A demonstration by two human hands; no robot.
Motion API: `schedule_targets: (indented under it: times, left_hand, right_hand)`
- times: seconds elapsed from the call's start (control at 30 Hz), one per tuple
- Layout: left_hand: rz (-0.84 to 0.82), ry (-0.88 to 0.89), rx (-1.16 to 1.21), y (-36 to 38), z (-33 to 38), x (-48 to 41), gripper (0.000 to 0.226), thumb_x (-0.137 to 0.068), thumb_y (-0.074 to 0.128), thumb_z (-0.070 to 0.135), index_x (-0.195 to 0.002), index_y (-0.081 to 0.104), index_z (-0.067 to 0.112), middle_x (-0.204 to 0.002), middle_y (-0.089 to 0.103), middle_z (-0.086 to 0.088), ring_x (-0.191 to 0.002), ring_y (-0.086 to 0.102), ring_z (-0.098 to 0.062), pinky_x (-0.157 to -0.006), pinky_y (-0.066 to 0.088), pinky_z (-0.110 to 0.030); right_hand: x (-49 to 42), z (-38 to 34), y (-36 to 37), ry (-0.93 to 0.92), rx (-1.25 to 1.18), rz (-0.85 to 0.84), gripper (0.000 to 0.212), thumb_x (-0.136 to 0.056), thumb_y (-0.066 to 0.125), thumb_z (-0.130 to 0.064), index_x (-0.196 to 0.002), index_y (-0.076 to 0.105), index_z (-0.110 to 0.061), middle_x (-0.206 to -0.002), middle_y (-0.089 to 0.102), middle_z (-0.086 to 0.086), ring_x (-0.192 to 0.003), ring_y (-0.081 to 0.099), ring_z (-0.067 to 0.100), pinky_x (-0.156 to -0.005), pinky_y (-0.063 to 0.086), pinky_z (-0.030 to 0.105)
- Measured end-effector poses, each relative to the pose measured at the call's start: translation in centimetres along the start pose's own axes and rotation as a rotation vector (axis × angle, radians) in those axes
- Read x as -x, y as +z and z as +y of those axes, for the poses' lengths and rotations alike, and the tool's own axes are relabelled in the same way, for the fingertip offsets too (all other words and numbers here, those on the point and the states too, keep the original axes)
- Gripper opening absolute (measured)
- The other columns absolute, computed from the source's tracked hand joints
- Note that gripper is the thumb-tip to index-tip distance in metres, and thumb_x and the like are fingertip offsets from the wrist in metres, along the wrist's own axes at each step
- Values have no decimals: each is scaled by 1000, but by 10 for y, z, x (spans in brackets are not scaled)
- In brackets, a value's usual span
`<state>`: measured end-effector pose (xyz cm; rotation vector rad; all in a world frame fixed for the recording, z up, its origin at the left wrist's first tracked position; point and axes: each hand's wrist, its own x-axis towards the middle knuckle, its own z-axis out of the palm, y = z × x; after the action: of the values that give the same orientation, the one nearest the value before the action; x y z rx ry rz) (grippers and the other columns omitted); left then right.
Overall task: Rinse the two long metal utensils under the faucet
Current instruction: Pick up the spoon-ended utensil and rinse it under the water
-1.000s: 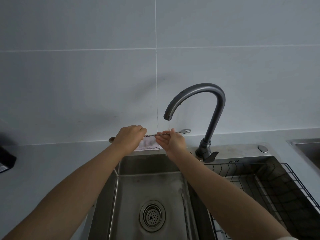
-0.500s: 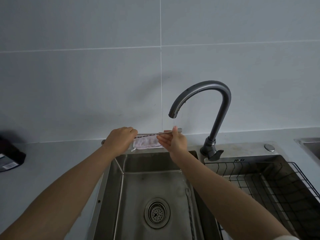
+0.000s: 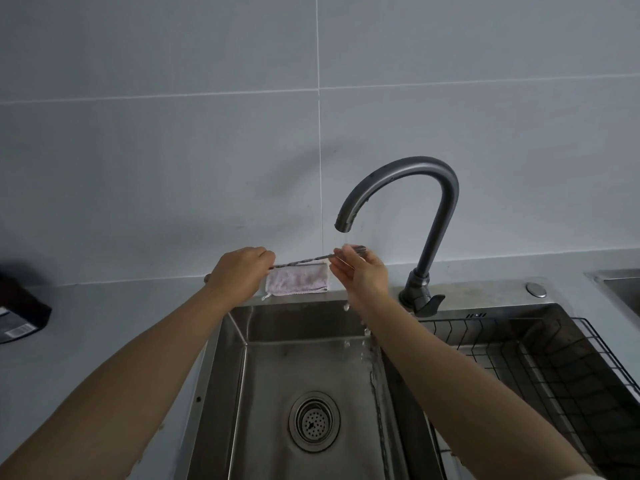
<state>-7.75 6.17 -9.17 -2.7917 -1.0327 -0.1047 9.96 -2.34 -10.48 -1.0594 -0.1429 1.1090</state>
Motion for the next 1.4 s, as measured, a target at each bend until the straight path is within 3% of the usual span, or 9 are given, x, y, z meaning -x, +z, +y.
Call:
schedule_targets:
  times: [0.17,0.27,0.33,0.5,0.67,0.87,1.13,1.3,1.4]
  left_hand:
    - [10,-31,-18,-2,-3,-2,31,-49,82,-8,-58,56,6,-49,58,-8,-42,32,-13,-42,5,-10]
    - [44,-78,37,3,-6,-2,11,-72,68,-6,-73,60,1,-66,64,-15,-52,40,-19,-43,26,-21]
    - [59,-86,72,2,-5,-3,10,-72,67,-8,-71,60,0,-64,64,-17,-51,42,-21,-46,37,-29]
    - [101,-31,67,-4,6,-13,10,-75,65,-5,-70,58,-1,-64,63,-17,-53,40,-21,-43,18,-20]
    - [-27,-36,-15,-12,30,-27,13,-91,48,11,-97,56,3,-95,63,-14,-76,52,-24,-63,30,-26]
    - [-14,-31,4,-13,37,-32,16,-92,48,13,-100,57,2,-98,65,-15,-80,57,-25,-64,32,-26]
    - [-34,1,-1,-10,44,-34,20,-92,48,12,-109,56,4,-105,65,-13,-90,62,-24,-74,44,-25]
    - [-53,11,-28,-6,41,-32,22,-90,49,6,-111,56,5,-107,65,-12,-91,62,-24,-76,48,-27]
    - [-60,12,-4,-6,39,-29,26,-90,50,8,-115,56,6,-110,65,-11,-93,62,-24,-78,49,-27]
  right_hand:
    - [2,1,3,12,6,-9,39,-99,35,-34,-83,56,-5,-82,66,13,-75,66,23,-72,56,30]
    - [3,2,6,15,10,-20,25,-97,44,-23,-84,57,-6,-82,66,12,-75,66,22,-78,56,32]
    - [4,3,9,12,4,-23,13,-93,52,-12,-84,58,-6,-82,65,10,-76,66,21,-80,55,32]
    - [1,1,13,31,6,9,22,-96,46,-16,-81,57,-6,-80,65,12,-74,65,22,-79,55,34]
    - [-2,-3,8,56,41,-8,33,-100,35,-22,-79,54,-5,-79,63,14,-73,65,24,-77,55,34]
    - [-1,-8,1,4,67,-93,15,-89,54,2,-77,57,-5,-79,63,9,-72,65,18,-79,55,29]
    - [-2,-1,8,14,159,-60,29,-98,42,-22,-79,58,-6,-77,65,11,-70,65,20,-76,56,30]
    - [2,-4,10,13,226,-59,13,-91,54,-4,-78,59,-6,-79,65,11,-72,66,21,-75,56,27]
    - [4,-3,12,15,238,-25,9,-88,59,-8,-79,60,-5,-76,66,9,-67,67,19,-66,57,23]
